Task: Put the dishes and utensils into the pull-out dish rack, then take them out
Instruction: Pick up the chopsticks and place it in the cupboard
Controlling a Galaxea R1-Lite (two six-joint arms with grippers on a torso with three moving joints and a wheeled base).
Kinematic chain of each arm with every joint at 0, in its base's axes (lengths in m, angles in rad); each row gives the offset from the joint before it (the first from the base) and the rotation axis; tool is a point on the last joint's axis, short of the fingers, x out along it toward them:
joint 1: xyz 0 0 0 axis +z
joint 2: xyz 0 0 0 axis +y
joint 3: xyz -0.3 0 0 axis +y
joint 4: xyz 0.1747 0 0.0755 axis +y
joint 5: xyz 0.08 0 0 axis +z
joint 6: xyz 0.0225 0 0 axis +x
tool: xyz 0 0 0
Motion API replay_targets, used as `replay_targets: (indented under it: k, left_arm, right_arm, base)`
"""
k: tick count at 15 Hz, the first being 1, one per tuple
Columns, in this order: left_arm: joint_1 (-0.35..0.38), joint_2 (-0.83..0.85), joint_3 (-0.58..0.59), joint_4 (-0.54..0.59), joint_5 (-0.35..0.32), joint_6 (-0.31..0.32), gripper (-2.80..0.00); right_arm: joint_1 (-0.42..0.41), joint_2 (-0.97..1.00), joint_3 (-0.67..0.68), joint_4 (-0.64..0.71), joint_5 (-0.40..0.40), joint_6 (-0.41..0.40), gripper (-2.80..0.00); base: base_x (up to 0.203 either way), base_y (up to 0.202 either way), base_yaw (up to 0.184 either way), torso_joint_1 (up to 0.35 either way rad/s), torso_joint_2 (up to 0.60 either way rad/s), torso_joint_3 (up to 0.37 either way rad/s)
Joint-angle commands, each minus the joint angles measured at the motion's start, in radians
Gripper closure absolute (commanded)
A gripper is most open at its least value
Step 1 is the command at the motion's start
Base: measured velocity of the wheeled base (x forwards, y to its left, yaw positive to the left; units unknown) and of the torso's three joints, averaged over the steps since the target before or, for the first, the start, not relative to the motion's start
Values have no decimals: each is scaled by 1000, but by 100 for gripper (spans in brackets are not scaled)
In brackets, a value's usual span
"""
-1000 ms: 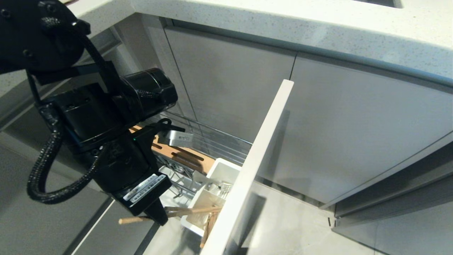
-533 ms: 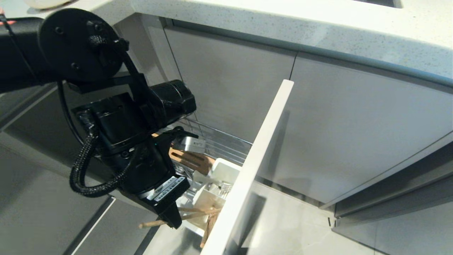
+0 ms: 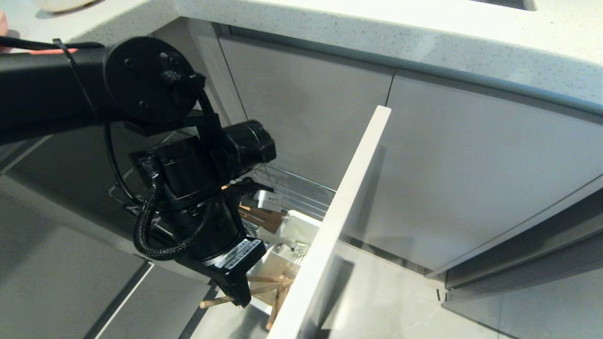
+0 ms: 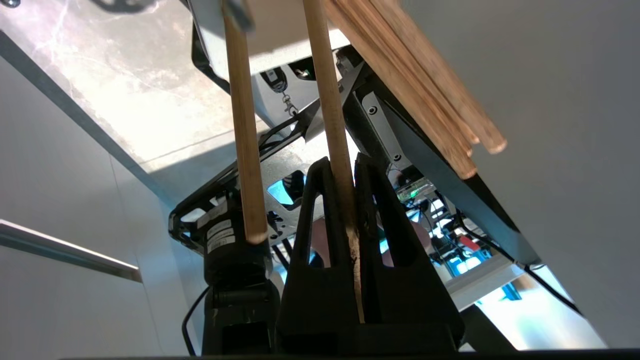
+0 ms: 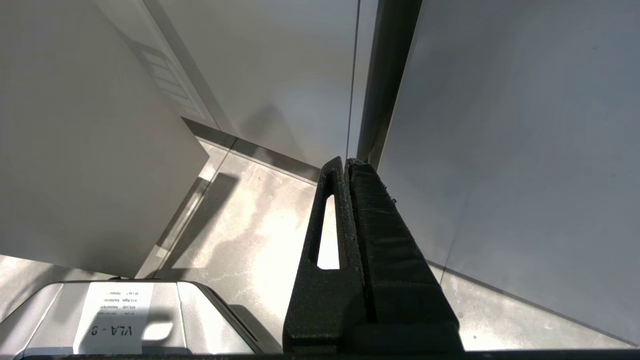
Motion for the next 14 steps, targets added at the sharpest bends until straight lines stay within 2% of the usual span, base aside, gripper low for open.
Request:
replay_targets:
  k: [1,6,7,14]
  left_arm:
    - [1,16,0,8,0,-3,0]
    - [1,27,-2,8,0,-3,0]
    - [1,25,-2,8,0,-3,-280]
    - [-1,-23,-2,8,0,-4,-280]
  right_arm:
    - [0,1,2,0,0,0,0]
    - [0,1,2,0,0,0,0]
    - [0,1,2,0,0,0,0]
    - [0,1,2,0,0,0,0]
  base:
    - [0,0,0,0,0,0]
    - [0,0,0,0,0,0]
    - [0,0,0,0,0,0]
    - [0,0,0,0,0,0]
